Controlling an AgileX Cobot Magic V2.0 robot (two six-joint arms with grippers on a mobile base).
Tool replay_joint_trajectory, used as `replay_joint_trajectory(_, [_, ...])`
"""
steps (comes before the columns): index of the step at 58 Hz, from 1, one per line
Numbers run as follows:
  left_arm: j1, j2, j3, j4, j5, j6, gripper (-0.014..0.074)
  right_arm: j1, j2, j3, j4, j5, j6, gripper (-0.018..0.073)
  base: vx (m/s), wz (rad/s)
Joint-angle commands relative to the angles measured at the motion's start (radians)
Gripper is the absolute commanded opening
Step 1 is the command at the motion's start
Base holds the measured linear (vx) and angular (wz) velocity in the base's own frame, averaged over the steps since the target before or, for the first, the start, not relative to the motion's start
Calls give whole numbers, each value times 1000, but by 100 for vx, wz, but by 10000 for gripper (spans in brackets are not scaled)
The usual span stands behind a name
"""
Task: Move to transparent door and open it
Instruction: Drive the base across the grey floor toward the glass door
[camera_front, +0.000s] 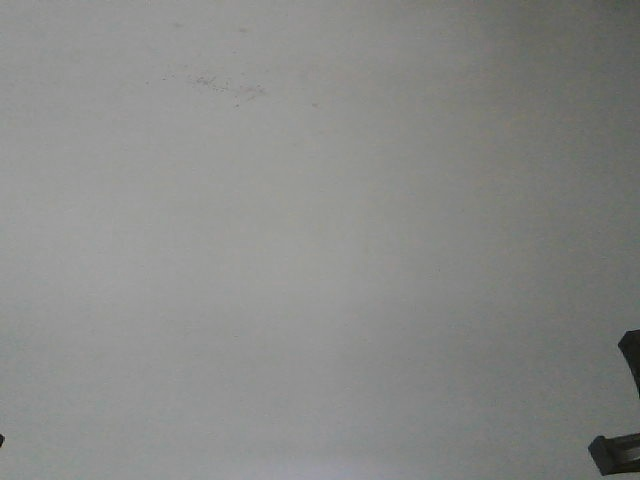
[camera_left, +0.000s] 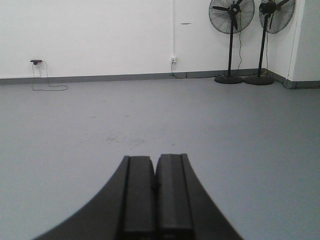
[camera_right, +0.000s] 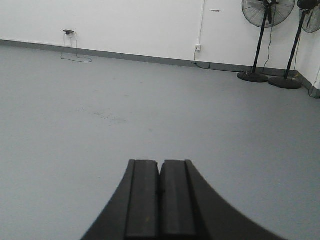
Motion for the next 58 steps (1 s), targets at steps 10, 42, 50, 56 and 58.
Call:
replay_joint_trajectory(10, [-2, -15, 9, -12, -78, -11, -6, -7, -16, 4, 0, -84, 1, -4, 0, 0])
replay_joint_trajectory(42, [-2, -15, 9, -12, -78, -11, -6, -7, -16, 4, 0, -84, 1, -4, 2, 2])
replay_joint_trajectory(50, [-2, -15, 9, -12, -78, -11, -6, -7, -16, 4, 0, -84, 1, -4, 14, 7])
replay_joint_trajectory(56, [-2, -15, 9, -12, -78, -11, -6, -7, -16, 4, 0, -84, 1, -4, 22, 12])
replay_joint_trajectory(58, [-2, -15, 9, -12, -78, -11, -6, -7, -16, 4, 0, -84, 1, -4, 26, 13])
